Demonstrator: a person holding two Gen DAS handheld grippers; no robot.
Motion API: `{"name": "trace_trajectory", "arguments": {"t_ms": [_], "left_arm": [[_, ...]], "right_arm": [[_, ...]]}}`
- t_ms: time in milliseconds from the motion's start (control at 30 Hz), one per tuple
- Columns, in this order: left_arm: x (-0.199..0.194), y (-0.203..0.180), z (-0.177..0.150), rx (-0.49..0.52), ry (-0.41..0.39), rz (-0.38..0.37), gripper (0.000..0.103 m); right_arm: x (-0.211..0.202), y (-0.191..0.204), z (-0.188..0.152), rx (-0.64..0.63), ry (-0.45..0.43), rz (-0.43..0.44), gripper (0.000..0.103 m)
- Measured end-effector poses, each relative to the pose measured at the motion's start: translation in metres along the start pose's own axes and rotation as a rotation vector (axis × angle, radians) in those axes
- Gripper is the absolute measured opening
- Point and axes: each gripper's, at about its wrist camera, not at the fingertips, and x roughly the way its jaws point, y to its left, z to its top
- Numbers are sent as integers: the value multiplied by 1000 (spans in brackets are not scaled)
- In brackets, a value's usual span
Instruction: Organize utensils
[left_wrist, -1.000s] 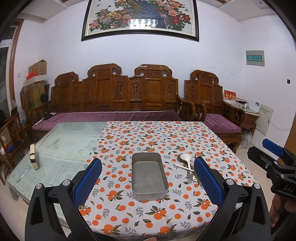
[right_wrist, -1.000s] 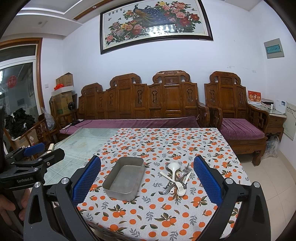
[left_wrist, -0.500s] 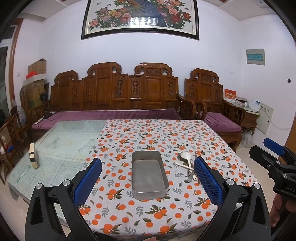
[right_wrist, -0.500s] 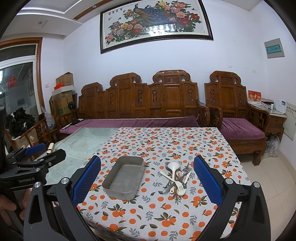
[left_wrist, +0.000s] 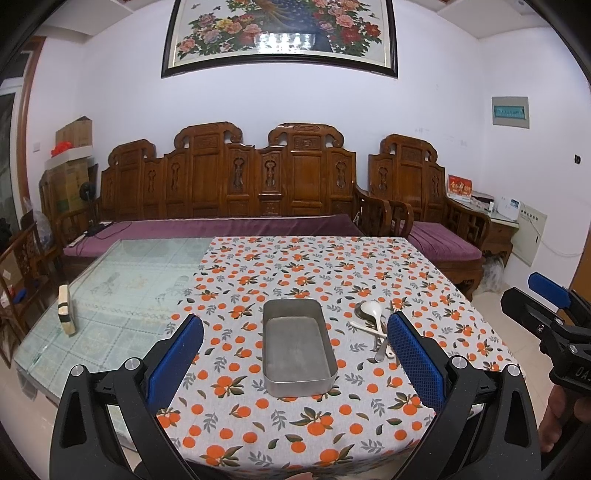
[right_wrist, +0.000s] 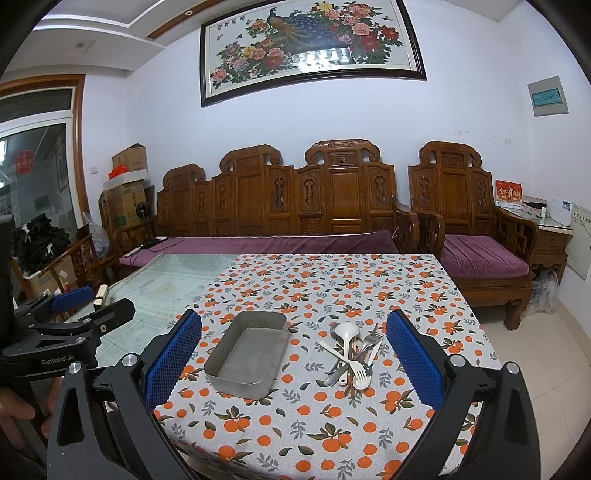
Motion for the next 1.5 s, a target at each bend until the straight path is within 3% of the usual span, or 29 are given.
{"name": "trace_trajectory", "arguments": {"t_ms": [500,667,933,1333,1500], "left_arm": [[3,0,-1,-1,4,-1,97],[19,-2,-9,18,48,-13,97],[60,-5,-23,45,129,-67,97],[110,-13,-25,58,173,-122,97],[131,-21,-23,86,193,-130,97]], "right_arm": [[2,0,-2,-1,4,2,100],[13,-5,-5,-1,25,6,100],[57,-29,-12,-15,76,-36,100],[140,-73,1,-29,174,-13,90],[162,-97,-10,-50,227,-32,82]]}}
